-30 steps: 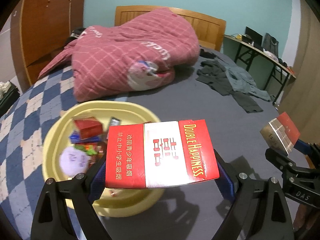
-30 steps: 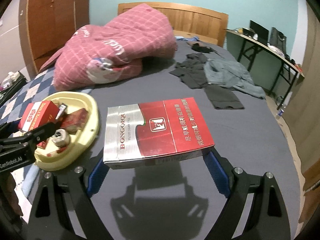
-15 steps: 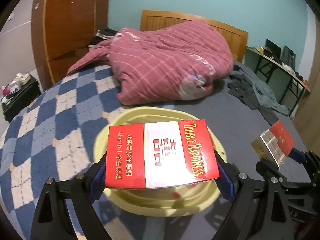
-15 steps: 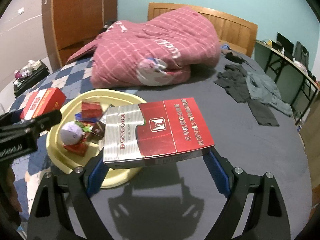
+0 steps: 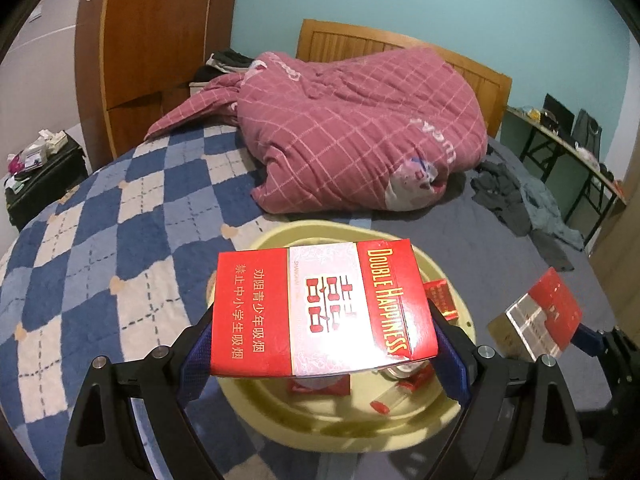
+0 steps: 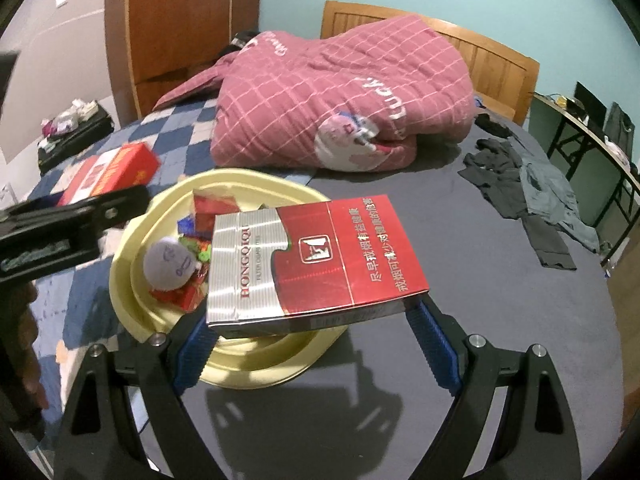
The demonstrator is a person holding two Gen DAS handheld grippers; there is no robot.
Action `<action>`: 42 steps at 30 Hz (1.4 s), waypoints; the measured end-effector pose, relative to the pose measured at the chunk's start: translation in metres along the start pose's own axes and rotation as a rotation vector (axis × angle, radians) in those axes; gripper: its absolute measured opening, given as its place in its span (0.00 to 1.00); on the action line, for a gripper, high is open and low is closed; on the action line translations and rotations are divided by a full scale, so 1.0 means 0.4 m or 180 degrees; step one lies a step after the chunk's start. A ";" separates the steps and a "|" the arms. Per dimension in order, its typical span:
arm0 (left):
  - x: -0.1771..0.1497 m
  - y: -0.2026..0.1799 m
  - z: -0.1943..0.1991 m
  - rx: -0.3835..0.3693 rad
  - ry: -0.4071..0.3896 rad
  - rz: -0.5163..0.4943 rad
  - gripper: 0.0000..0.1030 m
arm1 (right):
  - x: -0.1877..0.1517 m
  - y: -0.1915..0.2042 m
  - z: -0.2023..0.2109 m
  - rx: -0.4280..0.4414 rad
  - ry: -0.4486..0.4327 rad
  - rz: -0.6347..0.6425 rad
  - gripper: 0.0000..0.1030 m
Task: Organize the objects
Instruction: 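Lower the Double Happiness pack onto the tray with the left tool while the right tool lowers the HONGQIQU pack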
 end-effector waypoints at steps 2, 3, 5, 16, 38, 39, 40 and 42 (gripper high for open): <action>-0.006 -0.002 -0.035 0.0007 0.0046 -0.0010 0.88 | -0.010 0.014 -0.016 0.0031 0.0036 0.0042 0.86; -0.012 -0.002 -0.060 0.0003 0.0082 -0.0017 0.88 | -0.018 0.027 -0.031 0.0061 0.0077 0.0084 0.86; -0.021 0.002 -0.101 0.0019 0.0139 -0.0020 0.88 | -0.037 0.055 -0.057 0.0095 0.0157 0.0198 0.86; -0.057 0.051 -0.247 -0.0005 0.0390 0.0114 0.88 | -0.085 0.118 -0.150 0.0193 0.0344 0.0438 0.86; -0.066 0.053 -0.279 0.0016 0.0310 0.0053 0.88 | -0.083 0.141 -0.220 0.0216 0.0412 0.0371 0.86; -0.066 0.054 -0.279 0.0010 0.0313 0.0046 0.88 | -0.084 0.140 -0.220 0.0217 0.0402 0.0363 0.86; -0.066 0.055 -0.279 0.0002 0.0311 0.0040 0.88 | -0.085 0.139 -0.221 0.0224 0.0402 0.0353 0.86; -0.068 0.052 -0.276 0.0006 0.0308 0.0045 0.88 | -0.085 0.136 -0.220 0.0252 0.0401 0.0318 0.87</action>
Point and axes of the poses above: each gripper's, at about its wrist camera, not at the fingertips, and z roughly against the way its jaws point, y to its left, x to its top, the point moved 4 cm from there along -z, roughly the way its jaws point, and after that the axes turned 3 degrees about -x, right-handed, at the moved point
